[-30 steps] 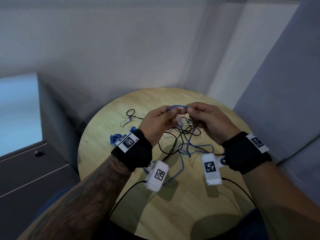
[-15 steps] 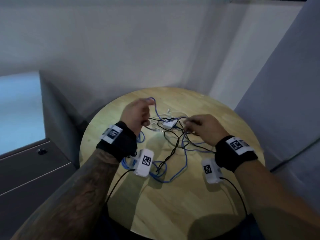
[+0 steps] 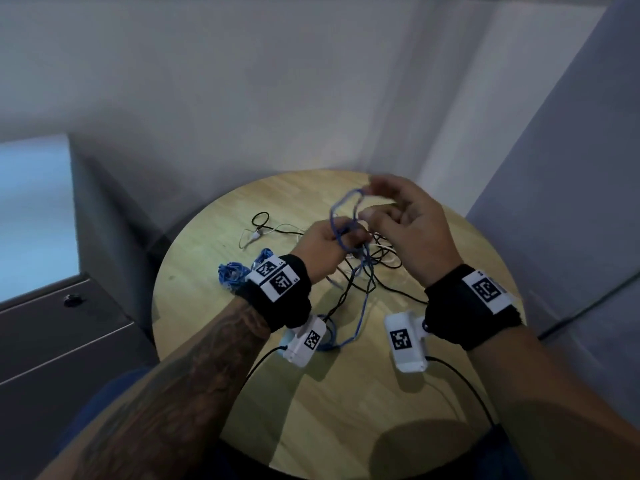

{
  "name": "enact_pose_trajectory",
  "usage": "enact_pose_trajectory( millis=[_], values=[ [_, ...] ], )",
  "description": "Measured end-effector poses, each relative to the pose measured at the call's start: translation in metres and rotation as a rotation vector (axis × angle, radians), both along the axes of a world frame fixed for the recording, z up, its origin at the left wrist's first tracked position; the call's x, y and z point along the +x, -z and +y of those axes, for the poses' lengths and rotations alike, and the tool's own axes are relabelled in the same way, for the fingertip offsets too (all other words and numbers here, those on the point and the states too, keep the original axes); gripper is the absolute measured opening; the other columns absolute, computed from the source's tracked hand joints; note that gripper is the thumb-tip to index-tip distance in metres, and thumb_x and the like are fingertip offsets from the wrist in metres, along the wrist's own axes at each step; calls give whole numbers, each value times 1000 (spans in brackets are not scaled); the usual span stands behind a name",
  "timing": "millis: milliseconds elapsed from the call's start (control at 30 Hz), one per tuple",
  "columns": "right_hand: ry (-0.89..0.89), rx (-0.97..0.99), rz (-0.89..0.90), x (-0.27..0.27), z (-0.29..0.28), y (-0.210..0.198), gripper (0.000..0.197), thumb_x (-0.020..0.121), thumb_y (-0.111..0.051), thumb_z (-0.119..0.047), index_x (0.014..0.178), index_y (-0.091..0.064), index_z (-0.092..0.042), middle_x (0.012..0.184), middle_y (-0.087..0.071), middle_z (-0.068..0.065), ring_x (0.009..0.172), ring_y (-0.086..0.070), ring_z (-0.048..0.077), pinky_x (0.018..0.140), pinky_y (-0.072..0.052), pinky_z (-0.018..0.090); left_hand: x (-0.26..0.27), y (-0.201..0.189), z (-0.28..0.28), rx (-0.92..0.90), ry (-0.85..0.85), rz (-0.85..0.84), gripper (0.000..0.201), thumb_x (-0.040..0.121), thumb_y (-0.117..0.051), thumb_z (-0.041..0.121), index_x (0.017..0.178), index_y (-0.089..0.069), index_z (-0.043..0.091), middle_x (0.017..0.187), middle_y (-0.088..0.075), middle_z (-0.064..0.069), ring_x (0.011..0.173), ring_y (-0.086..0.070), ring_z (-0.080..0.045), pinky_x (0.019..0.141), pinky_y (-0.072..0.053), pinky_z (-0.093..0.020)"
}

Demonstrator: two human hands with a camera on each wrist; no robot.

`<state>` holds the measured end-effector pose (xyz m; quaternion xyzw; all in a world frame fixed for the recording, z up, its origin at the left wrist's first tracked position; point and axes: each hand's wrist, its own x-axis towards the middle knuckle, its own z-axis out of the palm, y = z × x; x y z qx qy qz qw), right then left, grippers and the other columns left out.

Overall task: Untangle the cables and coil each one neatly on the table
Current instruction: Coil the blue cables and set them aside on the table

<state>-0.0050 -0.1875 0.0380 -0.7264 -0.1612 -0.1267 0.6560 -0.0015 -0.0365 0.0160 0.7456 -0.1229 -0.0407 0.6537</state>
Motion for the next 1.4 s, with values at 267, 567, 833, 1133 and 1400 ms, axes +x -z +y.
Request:
enact_pose_trajectory(
  millis=[267, 567, 833, 1133, 1400],
  values=[
    [-145, -545, 275, 12, -9, 55, 15, 93, -68, -24, 106, -70, -16, 85, -68, -9, 62, -59, -1, 61, -43, 12, 19, -10, 37, -468, -61, 60, 19, 102, -46, 20, 91, -60, 13, 70, -53, 1, 43, -23, -8, 38, -20, -19],
    [145, -184, 61, 20, -4, 26, 11, 97, -59, -12, 89, -65, -17, 85, -73, 4, 73, -64, 13, 70, -53, 33, 13, 13, 30, -128, -53, 156, 18, 96, -58, 23, 86, -66, 11, 61, -40, -2, 46, -22, -11, 45, -18, -23],
    [183, -151, -82, 13, -6, 22, 9, 95, -63, -20, 91, -68, -26, 83, -67, -14, 76, -60, 8, 73, -50, 24, 5, 18, 15, -265, 114, 178, 27, 91, -65, 34, 102, -75, 12, 86, -45, -19, 53, -17, -17, 48, -16, -31],
    [-366, -760, 504, 2, -2, 75, 33, 106, -44, -30, 92, -68, -12, 93, -75, 8, 78, -71, 20, 67, -47, 25, 12, 1, 43, -644, 60, 187, 23, 99, -46, 19, 102, -67, 8, 122, -63, -2, 42, -26, -4, 41, -22, -17],
    [-113, -1360, 557, 21, -18, 94, 27, 92, -62, -36, 92, -68, -10, 96, -68, 8, 90, -64, 25, 78, -50, 34, 10, -19, 56, -711, 61, 139, 23, 102, -40, 21, 97, -62, 13, 105, -67, 5, 41, -24, -3, 39, -21, -15]
  ],
)
